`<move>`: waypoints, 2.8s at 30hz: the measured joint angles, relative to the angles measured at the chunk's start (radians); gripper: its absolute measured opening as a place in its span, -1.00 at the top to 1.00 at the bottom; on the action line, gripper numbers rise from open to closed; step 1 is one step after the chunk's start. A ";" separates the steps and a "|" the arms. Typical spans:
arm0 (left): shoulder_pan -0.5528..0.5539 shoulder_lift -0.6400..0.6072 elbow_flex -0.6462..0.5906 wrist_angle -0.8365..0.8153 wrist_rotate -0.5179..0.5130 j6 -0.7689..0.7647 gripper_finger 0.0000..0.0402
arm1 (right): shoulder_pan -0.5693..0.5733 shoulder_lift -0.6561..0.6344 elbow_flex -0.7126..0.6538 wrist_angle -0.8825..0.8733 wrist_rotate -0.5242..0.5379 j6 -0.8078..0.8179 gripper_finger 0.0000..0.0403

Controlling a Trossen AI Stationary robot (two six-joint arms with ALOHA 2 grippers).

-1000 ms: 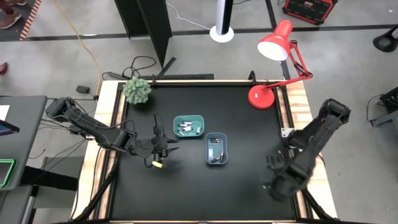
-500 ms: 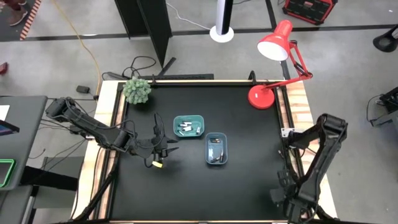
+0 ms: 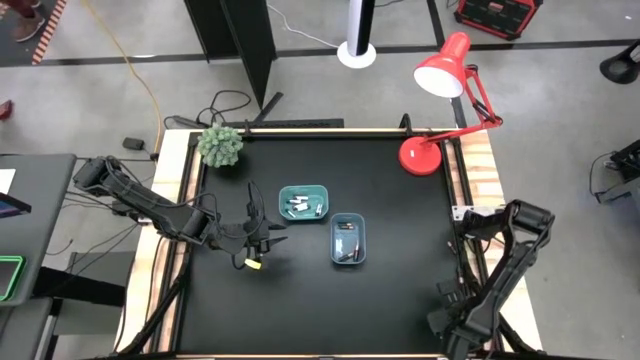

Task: Sort batteries
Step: Put the black battery into the blue bin

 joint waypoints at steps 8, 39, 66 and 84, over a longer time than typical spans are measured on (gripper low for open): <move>0.000 0.000 0.000 0.000 0.000 0.001 0.44 | -0.015 0.023 0.003 0.004 -0.013 -0.013 -0.14; 0.000 0.000 0.000 -0.001 0.000 0.003 0.44 | -0.126 0.026 0.032 0.046 0.012 -0.064 1.00; 0.000 0.000 0.000 -0.001 0.000 0.002 0.44 | -0.271 -0.089 0.117 0.029 0.306 -0.190 0.99; 0.008 0.000 0.000 0.035 -0.001 0.014 0.44 | -0.006 0.027 0.136 0.104 0.197 0.239 -0.15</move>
